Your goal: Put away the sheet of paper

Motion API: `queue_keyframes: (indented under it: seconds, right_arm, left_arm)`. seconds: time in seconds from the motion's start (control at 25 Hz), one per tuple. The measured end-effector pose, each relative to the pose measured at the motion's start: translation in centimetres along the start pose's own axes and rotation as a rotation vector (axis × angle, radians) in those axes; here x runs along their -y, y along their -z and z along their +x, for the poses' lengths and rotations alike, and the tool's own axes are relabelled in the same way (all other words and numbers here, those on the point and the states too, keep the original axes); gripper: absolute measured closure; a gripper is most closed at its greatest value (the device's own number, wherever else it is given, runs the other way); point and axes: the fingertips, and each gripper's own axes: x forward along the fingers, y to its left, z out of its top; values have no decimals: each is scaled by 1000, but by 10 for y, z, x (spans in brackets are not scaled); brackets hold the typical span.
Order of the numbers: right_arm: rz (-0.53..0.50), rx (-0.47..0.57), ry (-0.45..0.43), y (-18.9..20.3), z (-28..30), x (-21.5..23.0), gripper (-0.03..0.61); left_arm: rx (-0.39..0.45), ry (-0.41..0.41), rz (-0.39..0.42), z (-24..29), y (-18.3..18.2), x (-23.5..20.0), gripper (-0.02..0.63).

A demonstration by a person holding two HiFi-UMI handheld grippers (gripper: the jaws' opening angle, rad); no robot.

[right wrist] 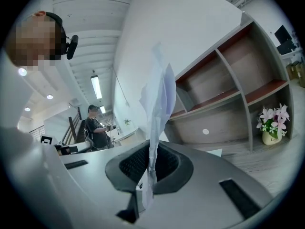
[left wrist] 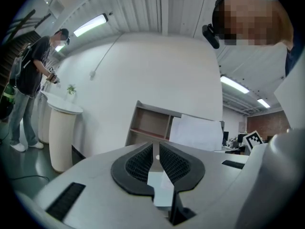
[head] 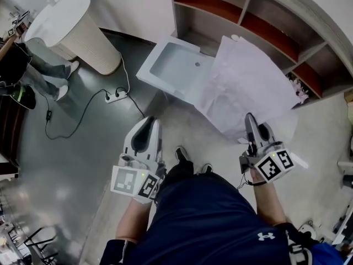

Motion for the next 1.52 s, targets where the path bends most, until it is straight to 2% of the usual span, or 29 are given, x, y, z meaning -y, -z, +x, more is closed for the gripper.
queue_keyframes:
  seconds: [0.2, 0.88, 1.24, 1.52]
  right_arm:
    - [1, -7, 30, 2, 38, -9, 563]
    - [30, -26, 96, 18, 76, -32, 563]
    - [34, -48, 89, 25, 89, -26, 563]
    - [56, -56, 36, 25, 119, -18, 563]
  left_arm:
    - [-8, 16, -25, 16, -3, -43, 560]
    - [-28, 49, -79, 21, -1, -103, 560]
    - [-35, 34, -93, 29, 8, -112, 560]
    - [-28, -8, -61, 42, -1, -120, 560]
